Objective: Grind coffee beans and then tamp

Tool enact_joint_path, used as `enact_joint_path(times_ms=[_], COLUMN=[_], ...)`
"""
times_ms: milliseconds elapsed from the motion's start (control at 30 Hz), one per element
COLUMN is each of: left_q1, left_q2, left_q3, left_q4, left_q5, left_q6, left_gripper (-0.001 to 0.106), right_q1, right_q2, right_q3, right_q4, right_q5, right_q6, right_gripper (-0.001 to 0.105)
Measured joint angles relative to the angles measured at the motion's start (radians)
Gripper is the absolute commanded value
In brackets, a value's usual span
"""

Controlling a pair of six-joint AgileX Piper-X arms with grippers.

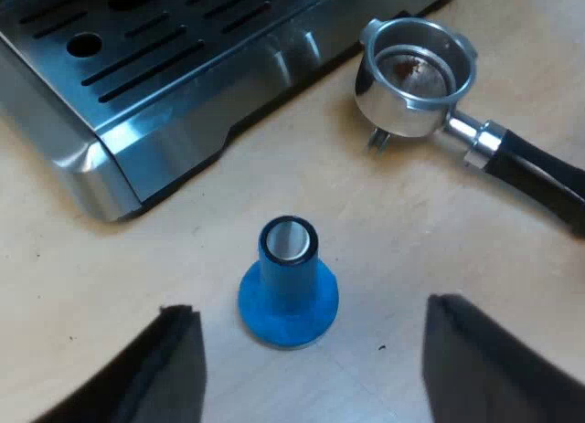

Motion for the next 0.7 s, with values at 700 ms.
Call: enact_joint_path(times_ms=[700], left_q1=[-0.081], left_q2=[0.239], left_q3=[0.002], left_q4=[-0.211], left_q5=[0.007], left_q6=[0.000], left_gripper=[0.064], right_q1=[-0.196], right_q2=[0.063], right_q3=[0.010], right_q4=[-0.025], right_q5=[-0.126], right_q6=[0.051], right_gripper=[0.054])
